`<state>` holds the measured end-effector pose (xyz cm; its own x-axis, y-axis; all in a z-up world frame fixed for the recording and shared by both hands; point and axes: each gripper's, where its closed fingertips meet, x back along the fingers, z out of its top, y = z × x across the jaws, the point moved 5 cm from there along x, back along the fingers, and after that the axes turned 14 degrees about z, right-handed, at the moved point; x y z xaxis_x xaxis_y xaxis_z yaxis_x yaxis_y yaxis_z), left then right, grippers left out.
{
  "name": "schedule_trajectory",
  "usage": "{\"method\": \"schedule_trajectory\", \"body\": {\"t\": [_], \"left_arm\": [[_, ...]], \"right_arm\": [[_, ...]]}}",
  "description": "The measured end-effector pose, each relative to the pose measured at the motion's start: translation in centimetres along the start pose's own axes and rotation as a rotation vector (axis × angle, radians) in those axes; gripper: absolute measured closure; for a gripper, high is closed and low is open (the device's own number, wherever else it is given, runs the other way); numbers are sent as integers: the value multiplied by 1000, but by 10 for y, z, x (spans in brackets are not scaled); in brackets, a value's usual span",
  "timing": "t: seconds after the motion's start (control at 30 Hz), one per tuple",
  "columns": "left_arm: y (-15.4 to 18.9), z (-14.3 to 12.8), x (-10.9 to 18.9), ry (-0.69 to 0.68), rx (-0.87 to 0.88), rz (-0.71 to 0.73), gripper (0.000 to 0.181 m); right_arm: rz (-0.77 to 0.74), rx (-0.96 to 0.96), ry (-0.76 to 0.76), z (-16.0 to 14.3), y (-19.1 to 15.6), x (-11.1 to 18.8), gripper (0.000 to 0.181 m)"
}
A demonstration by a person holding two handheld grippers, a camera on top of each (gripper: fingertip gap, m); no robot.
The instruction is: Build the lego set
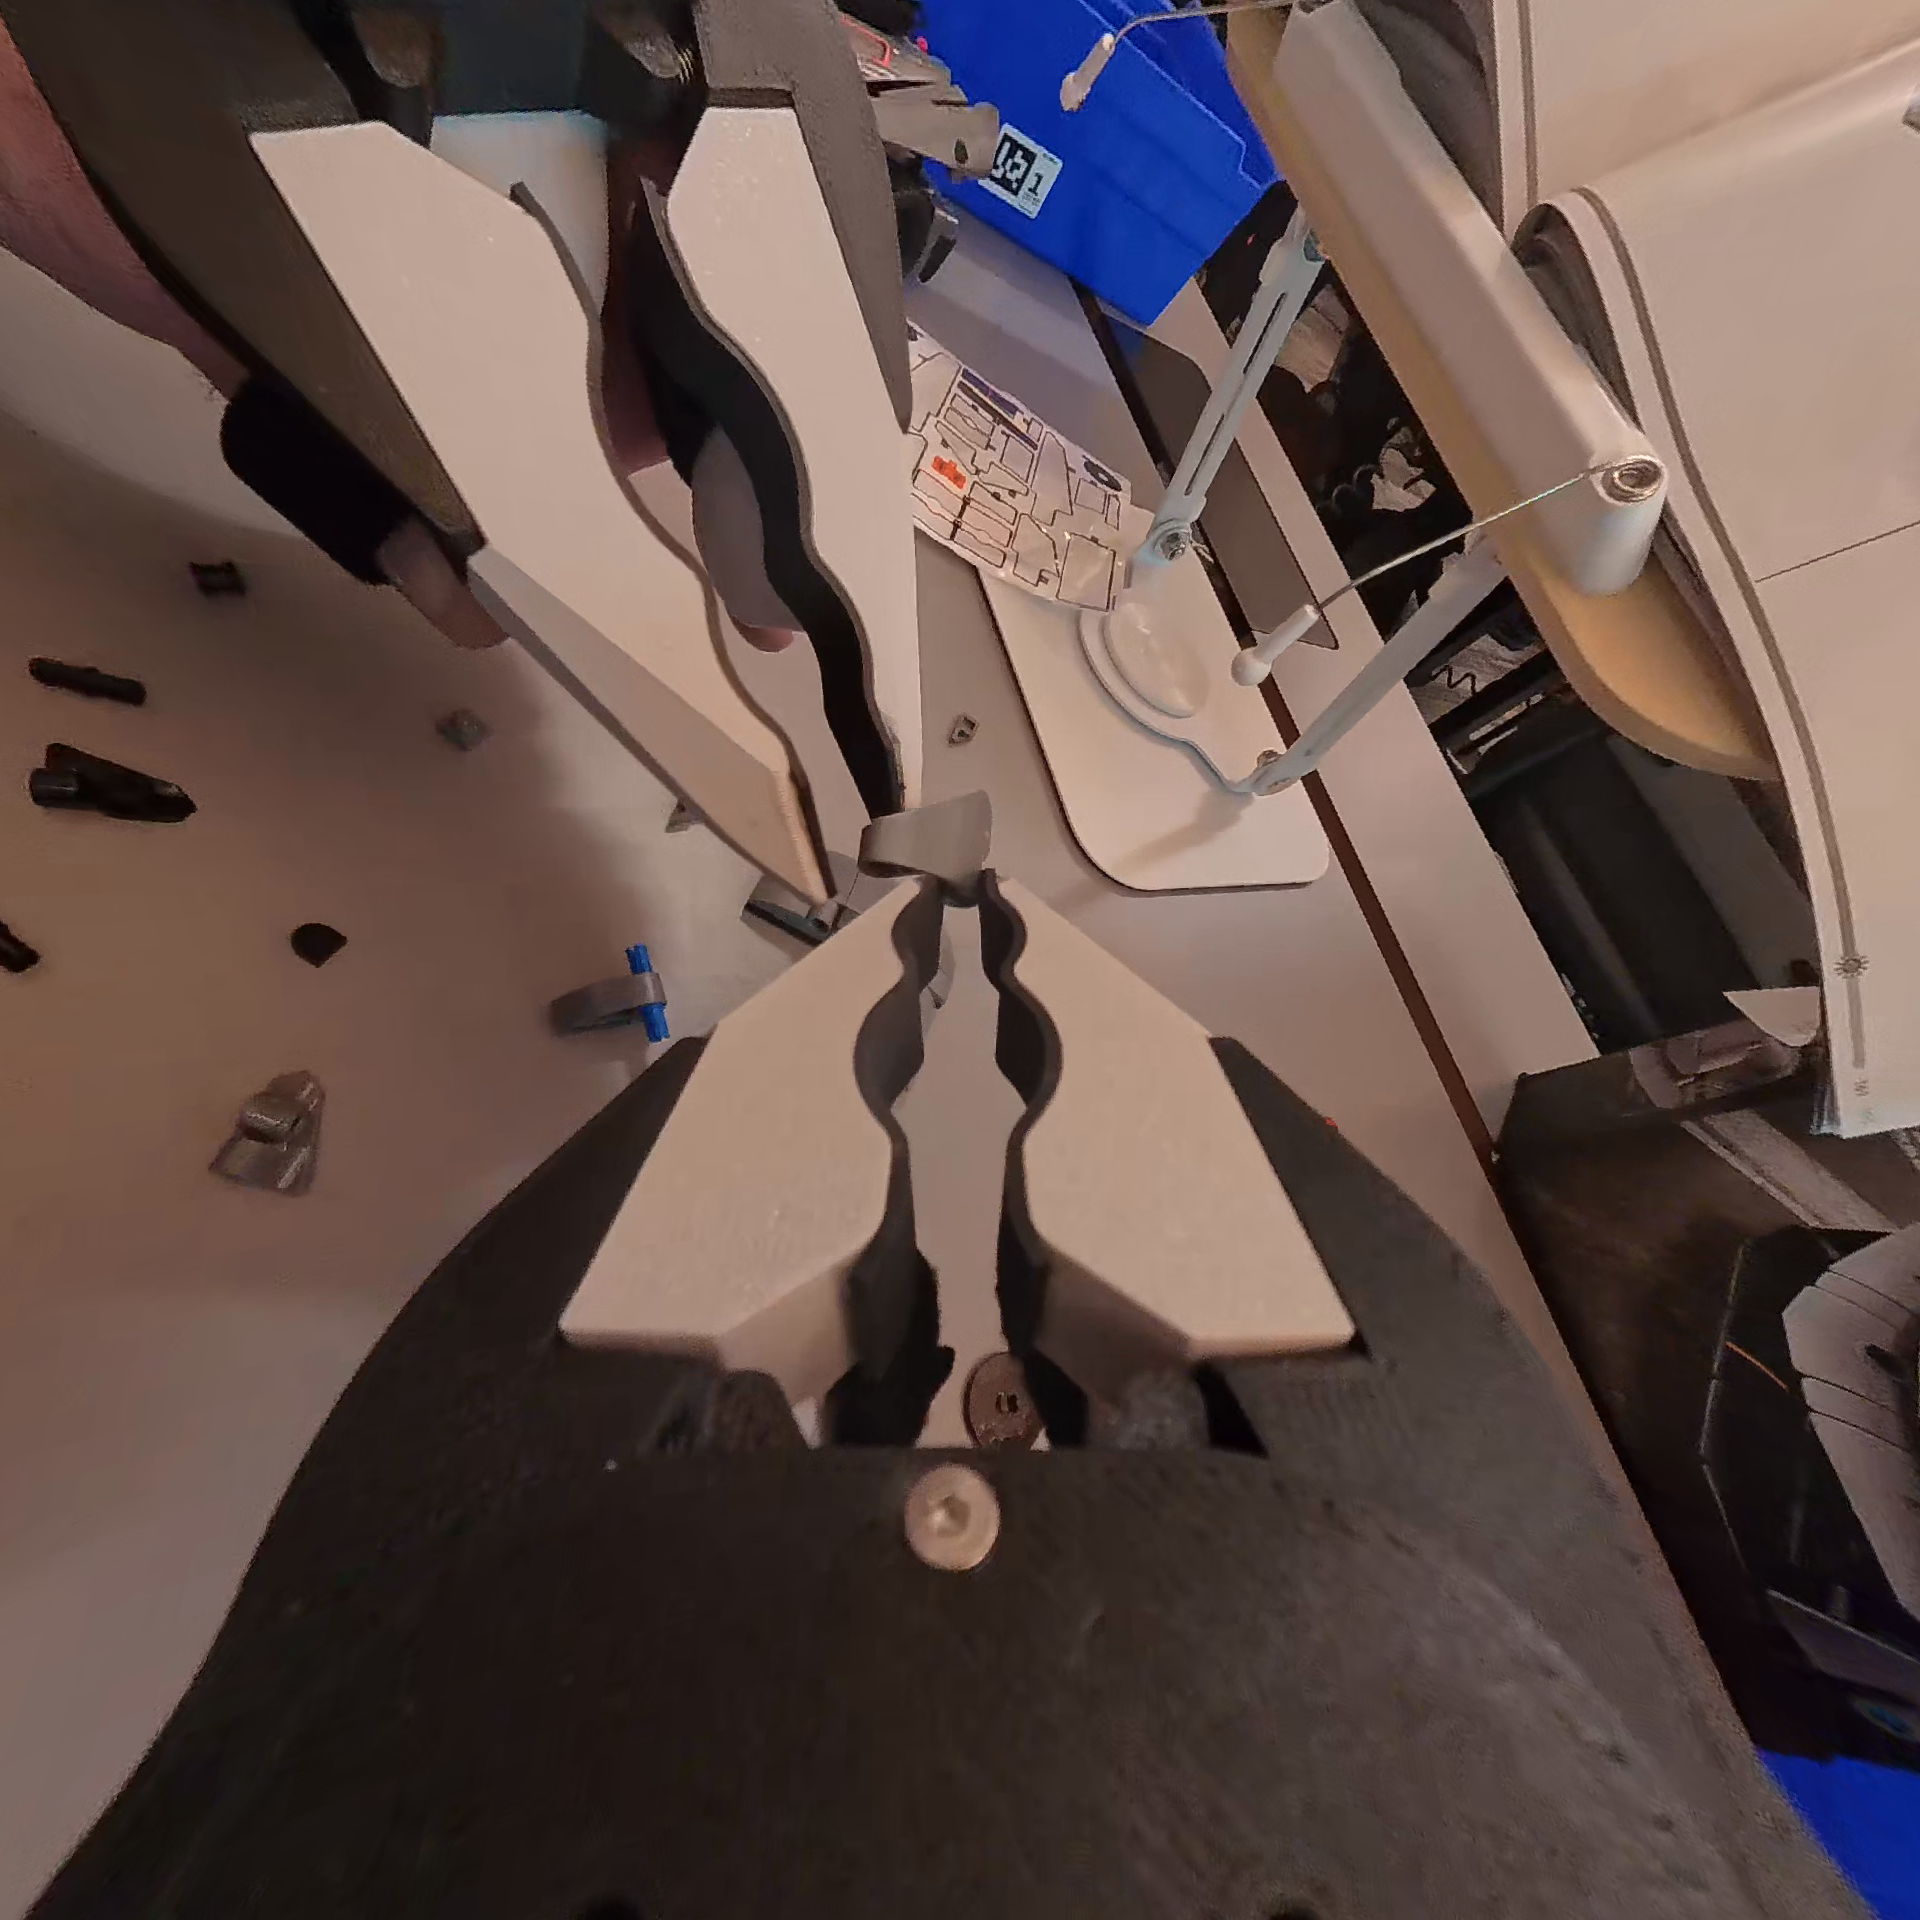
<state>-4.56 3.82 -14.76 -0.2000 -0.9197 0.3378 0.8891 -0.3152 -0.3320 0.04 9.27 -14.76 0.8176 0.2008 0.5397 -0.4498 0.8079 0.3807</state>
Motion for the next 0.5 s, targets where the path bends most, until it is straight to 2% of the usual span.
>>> {"method": "schedule_trajectory", "body": {"t": [0.3, 0.5], "left_arm": [[-3, -1, 1, 7, -13, -2, 176], [-2, -1, 4, 15, -74, -23, 181]], "right_arm": [[-18, 33, -18, 1, -1, -1, 176], [33, 12, -8, -2, -3, 0, 176]]}}
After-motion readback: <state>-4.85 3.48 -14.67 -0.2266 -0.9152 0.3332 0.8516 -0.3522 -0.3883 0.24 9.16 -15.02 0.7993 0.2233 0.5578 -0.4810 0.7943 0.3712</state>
